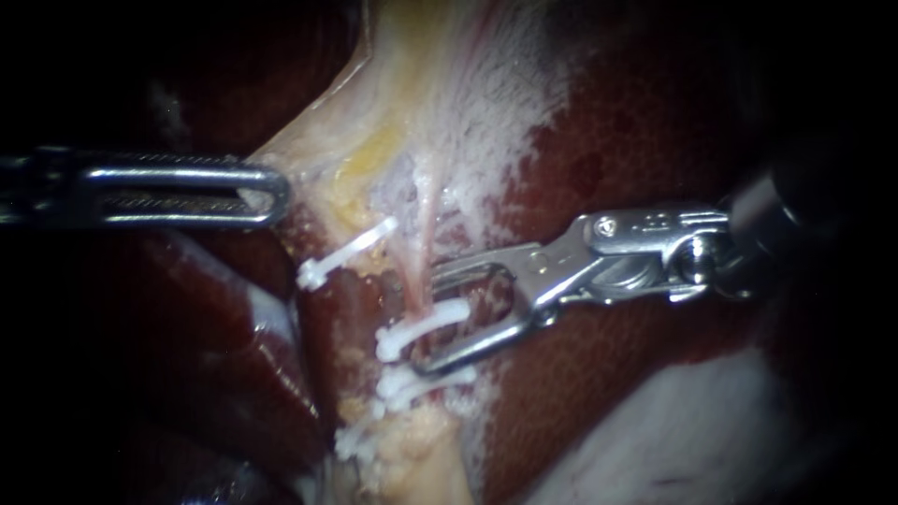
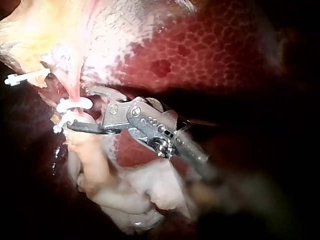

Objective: Going back third clip right tube

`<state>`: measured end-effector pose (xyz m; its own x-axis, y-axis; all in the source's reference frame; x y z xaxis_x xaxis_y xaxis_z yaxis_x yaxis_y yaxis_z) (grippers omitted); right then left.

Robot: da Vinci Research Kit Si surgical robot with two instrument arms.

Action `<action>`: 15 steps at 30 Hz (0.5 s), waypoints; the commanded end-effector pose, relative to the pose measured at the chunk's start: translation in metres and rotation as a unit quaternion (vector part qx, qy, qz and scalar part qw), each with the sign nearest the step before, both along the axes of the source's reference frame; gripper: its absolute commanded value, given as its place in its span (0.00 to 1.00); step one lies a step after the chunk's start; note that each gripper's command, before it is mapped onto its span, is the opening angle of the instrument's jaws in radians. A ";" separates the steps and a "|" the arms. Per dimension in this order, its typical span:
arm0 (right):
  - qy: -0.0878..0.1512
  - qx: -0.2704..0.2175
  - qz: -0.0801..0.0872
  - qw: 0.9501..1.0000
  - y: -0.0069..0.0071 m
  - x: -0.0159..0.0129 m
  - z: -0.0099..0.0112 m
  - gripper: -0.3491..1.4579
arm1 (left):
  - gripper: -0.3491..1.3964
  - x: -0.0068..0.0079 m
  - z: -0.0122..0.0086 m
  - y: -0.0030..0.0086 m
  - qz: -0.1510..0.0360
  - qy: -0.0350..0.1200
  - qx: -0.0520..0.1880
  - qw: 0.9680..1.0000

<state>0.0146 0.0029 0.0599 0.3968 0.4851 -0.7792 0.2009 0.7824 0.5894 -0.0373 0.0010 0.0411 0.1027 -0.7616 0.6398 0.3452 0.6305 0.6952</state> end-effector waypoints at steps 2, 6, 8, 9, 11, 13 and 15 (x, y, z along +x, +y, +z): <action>-0.005 -0.009 0.013 1.000 0.0000 -0.0011 -0.0004 0.52 | 0.00 0.0000 0.0003 0.0000 -0.001 0.000 0.000 1.000; -0.008 -0.019 0.021 1.000 0.0003 -0.0037 -0.0012 0.52 | 0.00 0.0001 0.0008 0.0000 0.000 0.000 -0.001 1.000; -0.010 -0.025 0.025 0.999 0.0005 -0.0050 -0.0016 0.52 | 0.00 0.0001 0.0009 0.0001 -0.001 0.001 -0.001 1.000; -0.011 -0.024 0.026 0.999 0.0006 -0.0056 -0.0018 0.52 | 0.00 0.0001 0.0010 0.0001 -0.001 0.001 -0.001 1.000; -0.012 -0.027 0.030 0.999 0.0009 -0.0067 -0.0022 0.52 | 0.00 0.0002 0.0011 0.0002 -0.002 0.002 -0.001 1.000; -0.013 -0.030 0.033 0.999 0.0012 -0.0077 -0.0027 0.52 | 0.00 0.0002 0.0013 0.0002 -0.002 0.002 -0.001 1.000; -0.015 -0.032 0.036 0.999 0.0014 -0.0084 -0.0031 0.52 | 0.00 0.0003 0.0014 0.0003 -0.002 0.002 -0.002 1.000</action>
